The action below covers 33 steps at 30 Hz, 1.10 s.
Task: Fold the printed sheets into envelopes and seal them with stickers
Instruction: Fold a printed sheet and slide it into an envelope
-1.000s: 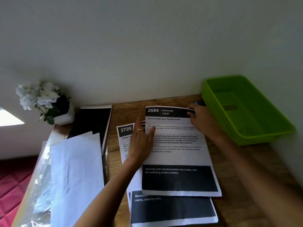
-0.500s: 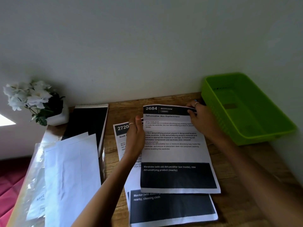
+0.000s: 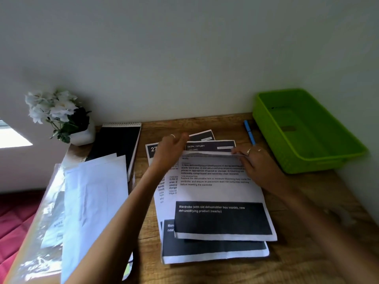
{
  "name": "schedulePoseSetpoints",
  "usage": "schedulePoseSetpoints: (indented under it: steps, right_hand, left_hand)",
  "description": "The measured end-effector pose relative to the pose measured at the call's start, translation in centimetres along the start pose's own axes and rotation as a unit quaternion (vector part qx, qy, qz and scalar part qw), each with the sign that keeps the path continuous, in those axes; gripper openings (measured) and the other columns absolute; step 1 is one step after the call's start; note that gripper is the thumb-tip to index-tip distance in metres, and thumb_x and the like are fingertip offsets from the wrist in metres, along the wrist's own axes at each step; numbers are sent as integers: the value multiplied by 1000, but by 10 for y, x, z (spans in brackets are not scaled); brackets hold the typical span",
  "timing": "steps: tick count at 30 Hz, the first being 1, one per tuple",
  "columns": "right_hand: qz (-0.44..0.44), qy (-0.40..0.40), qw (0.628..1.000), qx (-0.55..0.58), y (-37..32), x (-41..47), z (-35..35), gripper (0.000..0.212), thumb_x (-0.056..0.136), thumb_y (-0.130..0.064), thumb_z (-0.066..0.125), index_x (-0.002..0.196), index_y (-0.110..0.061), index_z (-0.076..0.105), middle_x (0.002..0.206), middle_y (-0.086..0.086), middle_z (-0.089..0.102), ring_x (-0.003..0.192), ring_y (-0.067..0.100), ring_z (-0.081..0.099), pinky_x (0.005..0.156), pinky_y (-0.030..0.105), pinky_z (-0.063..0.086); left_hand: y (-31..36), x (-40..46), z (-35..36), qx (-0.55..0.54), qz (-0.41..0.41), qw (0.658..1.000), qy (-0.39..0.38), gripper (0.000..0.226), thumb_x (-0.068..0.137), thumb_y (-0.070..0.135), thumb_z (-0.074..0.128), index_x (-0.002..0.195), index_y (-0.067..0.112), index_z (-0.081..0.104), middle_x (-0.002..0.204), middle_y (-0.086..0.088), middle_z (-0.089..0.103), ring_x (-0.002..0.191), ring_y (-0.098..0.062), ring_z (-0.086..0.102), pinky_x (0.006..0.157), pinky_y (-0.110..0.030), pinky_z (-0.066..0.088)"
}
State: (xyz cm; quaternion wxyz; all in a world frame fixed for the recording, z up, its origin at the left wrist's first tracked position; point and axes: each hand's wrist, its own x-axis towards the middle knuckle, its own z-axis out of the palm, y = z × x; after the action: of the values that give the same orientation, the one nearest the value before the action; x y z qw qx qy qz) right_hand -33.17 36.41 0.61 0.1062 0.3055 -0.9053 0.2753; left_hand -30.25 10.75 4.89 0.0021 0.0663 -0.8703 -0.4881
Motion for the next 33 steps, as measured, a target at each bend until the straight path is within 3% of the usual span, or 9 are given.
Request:
schedulePoseSetpoints:
  steps: [2, 6, 11, 15, 18, 20, 23, 28, 33]
  right_hand:
    - [7, -12, 1000, -4, 1, -9, -1, 26, 90, -8, 48, 110, -14, 64, 106, 6, 68, 100, 22, 61, 94, 40, 47]
    - [19, -19, 1000, -1, -5, -15, 2, 28, 90, -8, 48, 113, -11, 65, 111, 8, 68, 105, 24, 62, 99, 28, 42]
    - [-10, -60, 997, -36, -5, -26, 0, 40, 88, -10, 44, 124, -18, 61, 123, 4, 65, 115, 21, 60, 105, 42, 40]
    - [-6, -131, 989, -70, -3, -37, 1, 41, 94, -13, 40, 131, -28, 54, 139, -3, 51, 131, 14, 45, 111, 39, 23]
    - [6, -168, 981, -97, -13, -39, -4, 45, 92, -37, 32, 134, -32, 49, 146, -9, 42, 136, 8, 37, 113, 36, 19]
    - [19, -145, 983, -110, -24, -36, -8, 47, 91, -52, 37, 125, -28, 58, 137, -7, 54, 126, 10, 49, 107, 33, 33]
    - [27, -113, 989, -95, -43, -24, 2, 39, 93, -50, 43, 111, -19, 61, 116, -3, 60, 106, 16, 57, 91, 31, 44]
    - [9, -228, 969, -100, -49, -21, 32, 58, 99, -45, 26, 151, -23, 11, 159, -5, 5, 145, 10, 6, 118, 33, 5]
    - [15, -214, 967, -139, -38, -25, 41, 57, 99, -47, 17, 151, -26, 2, 159, -9, -3, 145, 6, -1, 117, 30, 0]
  left_hand:
    - [-3, -8, 8, 120, 20, 991, -59, 30, 97, 33, 43, 116, 15, 58, 96, -1, 65, 77, -9, 61, 66, -24, 50]
    - [-14, -22, 21, 261, 67, 961, -67, 42, 95, 37, 45, 135, 24, 43, 137, -1, 50, 123, -21, 48, 102, -41, 40]
    - [-21, -37, 28, 351, 119, 925, -90, 48, 100, 35, 30, 146, 24, 23, 155, 6, 20, 144, -12, 12, 118, -37, 9]
    - [-27, -47, 41, 366, 108, 916, -120, 50, 101, 37, 26, 148, 27, 16, 157, 7, 11, 145, -10, 5, 118, -36, 4]
    - [-28, -51, 44, 381, 117, 910, -117, 51, 100, 39, 26, 148, 29, 13, 157, 8, 7, 145, -11, 4, 118, -36, 5]
    - [-29, -52, 45, 385, 129, 908, -109, 52, 99, 40, 27, 148, 30, 14, 157, 9, 7, 145, -11, 5, 118, -37, 7]
    - [-32, -53, 47, 380, 138, 909, -101, 51, 99, 38, 30, 148, 29, 17, 157, 7, 10, 145, -12, 8, 118, -39, 12]
    - [-27, -54, 54, 358, 133, 922, -63, 47, 100, 37, 30, 145, 27, 28, 156, 7, 18, 142, -15, 20, 115, -34, 19]
    - [-32, -56, 62, 374, 127, 919, -22, 47, 99, 40, 32, 144, 28, 30, 153, 5, 27, 136, -22, 34, 110, -36, 26]
